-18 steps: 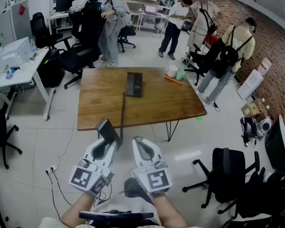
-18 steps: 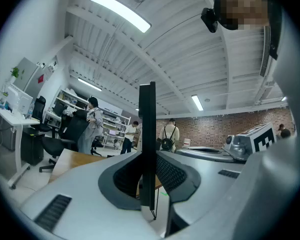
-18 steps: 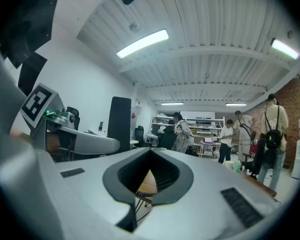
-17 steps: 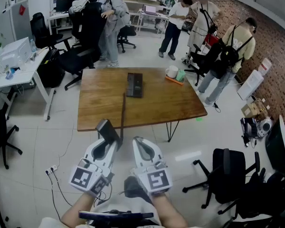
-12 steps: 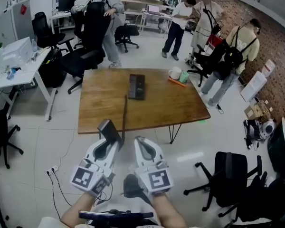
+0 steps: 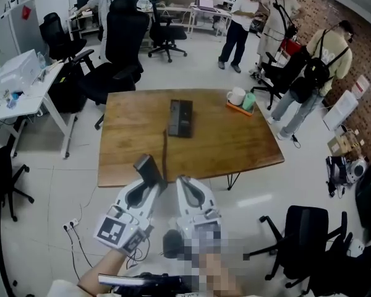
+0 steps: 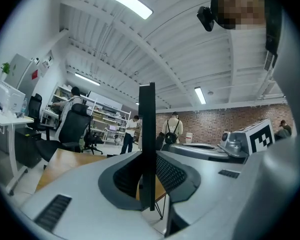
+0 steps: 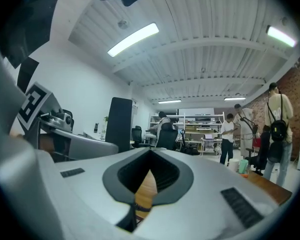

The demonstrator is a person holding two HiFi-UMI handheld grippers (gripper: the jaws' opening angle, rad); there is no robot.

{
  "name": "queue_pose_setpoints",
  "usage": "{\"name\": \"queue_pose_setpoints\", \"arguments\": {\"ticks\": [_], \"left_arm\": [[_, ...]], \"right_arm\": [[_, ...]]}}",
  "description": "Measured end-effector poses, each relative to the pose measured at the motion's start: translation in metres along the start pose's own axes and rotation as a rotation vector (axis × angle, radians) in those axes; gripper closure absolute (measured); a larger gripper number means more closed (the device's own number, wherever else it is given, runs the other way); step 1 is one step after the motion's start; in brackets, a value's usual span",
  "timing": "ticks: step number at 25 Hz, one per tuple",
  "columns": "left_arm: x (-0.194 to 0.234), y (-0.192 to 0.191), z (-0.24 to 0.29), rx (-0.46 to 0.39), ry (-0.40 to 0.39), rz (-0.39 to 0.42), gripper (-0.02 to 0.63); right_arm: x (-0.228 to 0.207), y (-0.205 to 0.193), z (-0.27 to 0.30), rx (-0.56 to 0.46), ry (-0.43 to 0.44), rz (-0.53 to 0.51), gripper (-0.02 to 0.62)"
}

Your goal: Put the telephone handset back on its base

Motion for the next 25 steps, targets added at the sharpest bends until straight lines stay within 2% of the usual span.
{"name": "queue_pose_setpoints", "arguments": {"ticks": [4, 8, 13, 19, 25], "left_arm": [[0.002, -0.009, 0.031, 0.055, -0.005, -0.001, 0.537], [0.01, -0.012, 0.064, 0.054, 0.015, -0.004, 0.537], [0.01, -0.023, 0.096, 0.076, -0.002, 0.014, 0.537], [0.016, -0.039, 0.13, 0.153, -0.019, -0.011, 0.537], [0.02, -0.046, 0.161, 0.168, 0.013, 0.018, 0.537]], "right_arm": [[-0.028, -0.004, 0.021, 0.0, 0.01, 0.011, 0.591], [-0.054, -0.008, 0.039, 0.003, 0.022, 0.025, 0.591], [-0.087, -0.017, 0.054, -0.012, 0.024, 0.065, 0.591], [-0.117, -0.024, 0.072, -0.015, 0.062, 0.105, 0.591], [-0.14, -0.032, 0.091, -0.003, 0.08, 0.095, 0.591]]}}
Point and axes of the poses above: the fingertips, and each gripper's own axes: z forward along the fingers, x to its left, y out of its top, the point moved 2 cm from there along -z, backward along the fingers, and after that the axes turned 15 degrees about y, right-handed, at the moved point
